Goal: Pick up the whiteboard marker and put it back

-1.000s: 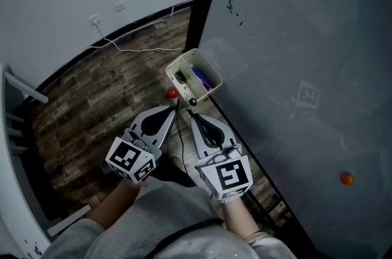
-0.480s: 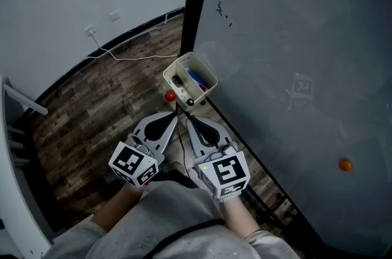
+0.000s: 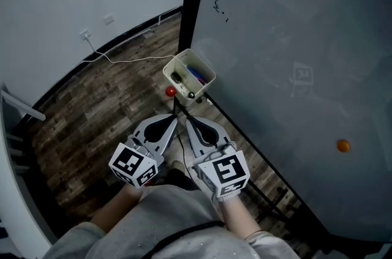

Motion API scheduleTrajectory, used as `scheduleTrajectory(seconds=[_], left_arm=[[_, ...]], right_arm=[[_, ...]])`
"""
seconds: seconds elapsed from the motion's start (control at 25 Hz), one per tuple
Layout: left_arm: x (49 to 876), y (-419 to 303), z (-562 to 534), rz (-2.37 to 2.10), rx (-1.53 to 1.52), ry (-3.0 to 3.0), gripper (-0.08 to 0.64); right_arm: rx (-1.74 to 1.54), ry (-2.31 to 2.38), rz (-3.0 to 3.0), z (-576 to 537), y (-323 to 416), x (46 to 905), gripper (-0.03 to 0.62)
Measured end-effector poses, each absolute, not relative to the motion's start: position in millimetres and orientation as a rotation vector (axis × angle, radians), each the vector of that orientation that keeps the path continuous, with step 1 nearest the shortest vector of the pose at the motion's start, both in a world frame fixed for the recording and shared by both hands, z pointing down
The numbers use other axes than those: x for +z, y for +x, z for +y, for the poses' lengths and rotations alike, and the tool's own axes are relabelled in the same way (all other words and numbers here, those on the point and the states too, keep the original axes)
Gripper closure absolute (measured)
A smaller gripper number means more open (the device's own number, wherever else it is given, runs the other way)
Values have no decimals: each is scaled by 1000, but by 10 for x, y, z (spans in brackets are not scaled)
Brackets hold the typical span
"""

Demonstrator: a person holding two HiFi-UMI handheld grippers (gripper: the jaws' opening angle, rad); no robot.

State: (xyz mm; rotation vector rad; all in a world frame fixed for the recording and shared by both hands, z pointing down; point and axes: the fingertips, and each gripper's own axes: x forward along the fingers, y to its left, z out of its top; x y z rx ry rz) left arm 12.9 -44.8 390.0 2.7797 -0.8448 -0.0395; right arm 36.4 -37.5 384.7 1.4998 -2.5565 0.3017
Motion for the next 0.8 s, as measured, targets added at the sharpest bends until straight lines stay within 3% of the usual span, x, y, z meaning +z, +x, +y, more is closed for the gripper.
scheduleTrajectory(seconds=[0.8], left_arm=[[3958,12,-79,-825,-51,2762,549]], right_arm=[[305,1549,-2531,-61,289,3868,574]])
